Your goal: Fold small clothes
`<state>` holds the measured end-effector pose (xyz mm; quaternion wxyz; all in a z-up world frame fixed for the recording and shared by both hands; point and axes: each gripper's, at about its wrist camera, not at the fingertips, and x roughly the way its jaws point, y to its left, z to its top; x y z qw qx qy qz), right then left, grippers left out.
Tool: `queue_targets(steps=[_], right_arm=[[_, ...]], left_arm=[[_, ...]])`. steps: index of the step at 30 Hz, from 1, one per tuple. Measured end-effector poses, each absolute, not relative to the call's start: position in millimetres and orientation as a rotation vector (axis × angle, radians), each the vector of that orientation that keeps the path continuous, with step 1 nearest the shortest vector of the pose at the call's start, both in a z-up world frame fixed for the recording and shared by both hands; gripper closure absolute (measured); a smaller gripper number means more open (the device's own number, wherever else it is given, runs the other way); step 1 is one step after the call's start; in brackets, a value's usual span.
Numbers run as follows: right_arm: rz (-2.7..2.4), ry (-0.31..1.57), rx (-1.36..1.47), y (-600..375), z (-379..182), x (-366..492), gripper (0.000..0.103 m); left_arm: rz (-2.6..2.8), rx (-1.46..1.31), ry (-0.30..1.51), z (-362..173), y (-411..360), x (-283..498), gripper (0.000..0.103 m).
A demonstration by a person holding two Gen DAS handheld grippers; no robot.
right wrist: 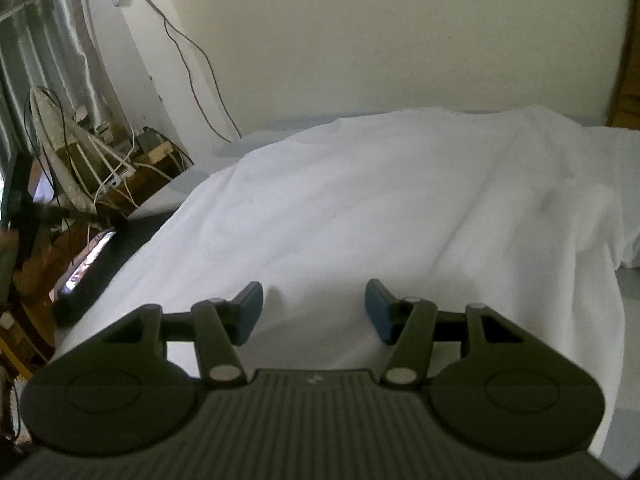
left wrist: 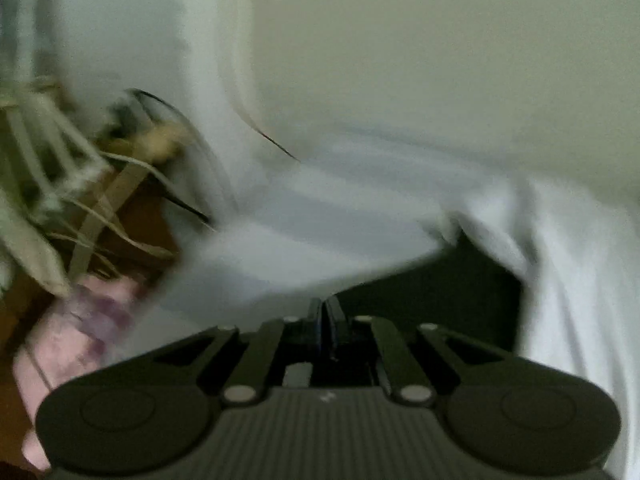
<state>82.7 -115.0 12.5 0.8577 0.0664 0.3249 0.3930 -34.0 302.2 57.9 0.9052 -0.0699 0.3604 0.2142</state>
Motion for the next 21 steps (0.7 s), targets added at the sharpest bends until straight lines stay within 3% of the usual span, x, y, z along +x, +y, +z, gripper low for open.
queue_targets(steps=[5, 12, 21], right_arm=[[0.816, 0.676, 0.123, -104, 14, 79, 0.043], [0.819, 0.684, 0.162, -118, 13, 76, 0.044], [0.803, 0.687, 0.245, -131, 10, 79, 0.044]], left_arm=[[0.533, -0.181, 0.618, 121, 329, -13, 0.100], [0.498, -0.143, 0.547, 186, 292, 34, 0.100], [0.109, 0.037, 0.533, 257, 111, 94, 0.097]])
